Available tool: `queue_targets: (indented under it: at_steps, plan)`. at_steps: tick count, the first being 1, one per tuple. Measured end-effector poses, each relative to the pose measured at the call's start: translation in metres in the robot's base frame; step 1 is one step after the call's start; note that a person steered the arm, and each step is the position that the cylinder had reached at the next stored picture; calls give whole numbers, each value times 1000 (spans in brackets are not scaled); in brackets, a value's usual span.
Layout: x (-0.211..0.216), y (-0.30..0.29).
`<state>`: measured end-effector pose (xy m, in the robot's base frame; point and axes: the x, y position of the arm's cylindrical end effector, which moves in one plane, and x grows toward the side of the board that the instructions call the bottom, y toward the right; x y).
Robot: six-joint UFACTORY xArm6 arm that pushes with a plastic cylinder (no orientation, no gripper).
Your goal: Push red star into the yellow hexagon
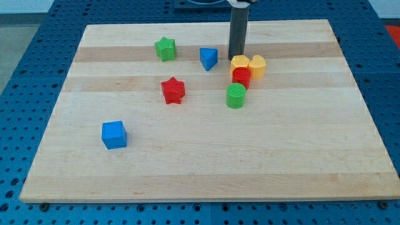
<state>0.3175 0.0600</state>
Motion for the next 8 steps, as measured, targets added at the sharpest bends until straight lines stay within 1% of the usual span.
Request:
queue_targets:
  at_steps: [1, 2, 4, 5, 6, 7, 8]
  plan:
    - [3, -24]
    - [27, -66]
    - [58, -163]
    - [87, -190]
    - [127, -167]
    - [117, -143]
    - [95, -143]
